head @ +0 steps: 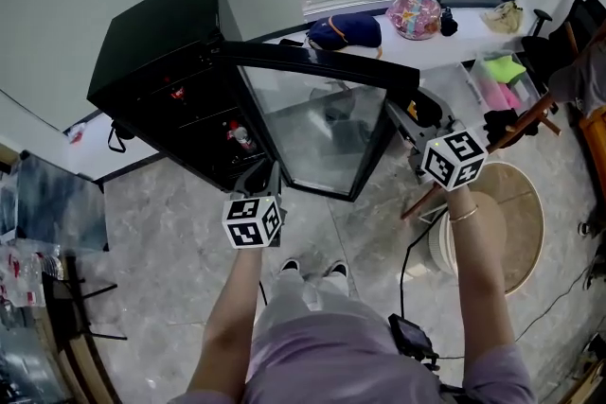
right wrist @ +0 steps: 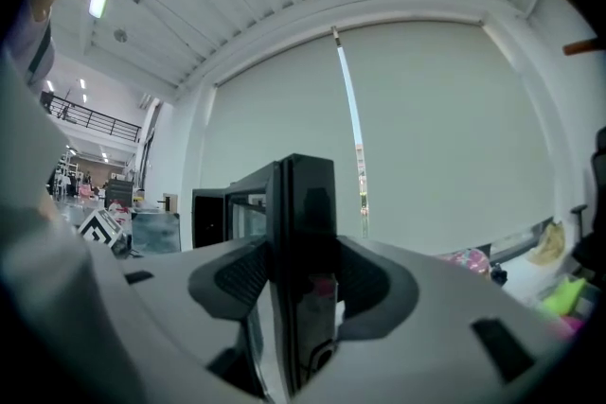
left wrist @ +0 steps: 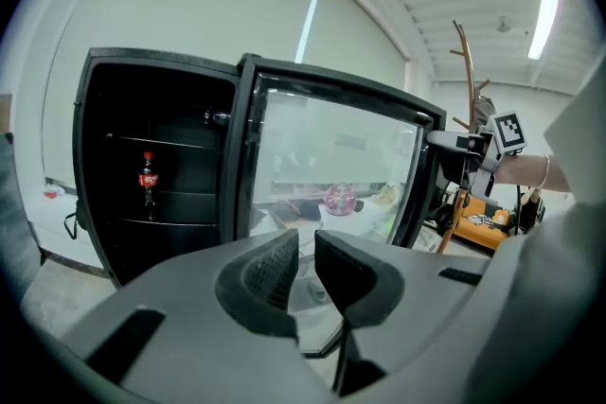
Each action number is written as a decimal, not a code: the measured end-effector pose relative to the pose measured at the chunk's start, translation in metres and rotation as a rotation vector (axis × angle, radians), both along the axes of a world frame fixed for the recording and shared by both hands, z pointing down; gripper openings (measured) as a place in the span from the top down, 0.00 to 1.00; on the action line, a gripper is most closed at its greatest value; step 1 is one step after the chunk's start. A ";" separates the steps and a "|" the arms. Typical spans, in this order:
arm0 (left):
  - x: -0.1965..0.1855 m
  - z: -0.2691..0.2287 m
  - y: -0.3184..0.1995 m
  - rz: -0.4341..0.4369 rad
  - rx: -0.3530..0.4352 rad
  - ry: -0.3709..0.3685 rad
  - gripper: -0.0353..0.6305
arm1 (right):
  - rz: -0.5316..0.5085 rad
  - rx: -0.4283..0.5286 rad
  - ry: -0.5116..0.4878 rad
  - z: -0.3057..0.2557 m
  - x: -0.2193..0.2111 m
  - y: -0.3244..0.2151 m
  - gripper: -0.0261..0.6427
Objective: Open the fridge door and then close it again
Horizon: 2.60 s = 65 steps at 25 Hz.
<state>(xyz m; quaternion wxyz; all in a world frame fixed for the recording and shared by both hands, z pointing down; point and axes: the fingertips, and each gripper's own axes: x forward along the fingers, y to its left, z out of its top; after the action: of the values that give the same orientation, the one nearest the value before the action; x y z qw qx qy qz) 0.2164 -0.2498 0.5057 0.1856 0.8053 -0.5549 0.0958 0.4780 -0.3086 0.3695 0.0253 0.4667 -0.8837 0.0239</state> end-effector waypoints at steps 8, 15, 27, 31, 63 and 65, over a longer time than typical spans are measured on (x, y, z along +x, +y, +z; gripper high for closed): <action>-0.001 -0.004 0.020 -0.028 0.019 0.010 0.87 | -0.024 0.009 0.013 0.000 -0.014 0.033 0.64; -0.012 -0.008 0.033 -0.020 0.038 0.018 0.87 | -0.018 0.020 0.014 0.000 -0.034 0.073 0.63; -0.061 -0.003 0.064 -0.013 0.036 0.044 0.87 | 0.008 0.024 0.030 -0.003 -0.083 0.136 0.64; -0.083 -0.001 0.079 -0.013 0.036 0.045 0.87 | 0.015 0.025 0.039 -0.002 -0.105 0.157 0.64; -0.247 0.001 0.191 -0.172 0.046 0.056 0.87 | -0.173 0.032 0.147 -0.002 -0.313 0.246 0.70; -0.256 0.002 0.196 -0.180 0.045 0.057 0.87 | -0.191 0.037 0.152 -0.002 -0.327 0.247 0.70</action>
<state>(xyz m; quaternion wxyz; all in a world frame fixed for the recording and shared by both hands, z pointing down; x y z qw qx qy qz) -0.0396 -0.0540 0.5076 0.1911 0.7585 -0.6215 0.0436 0.1508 -0.0613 0.3676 0.0859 0.3813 -0.9199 -0.0305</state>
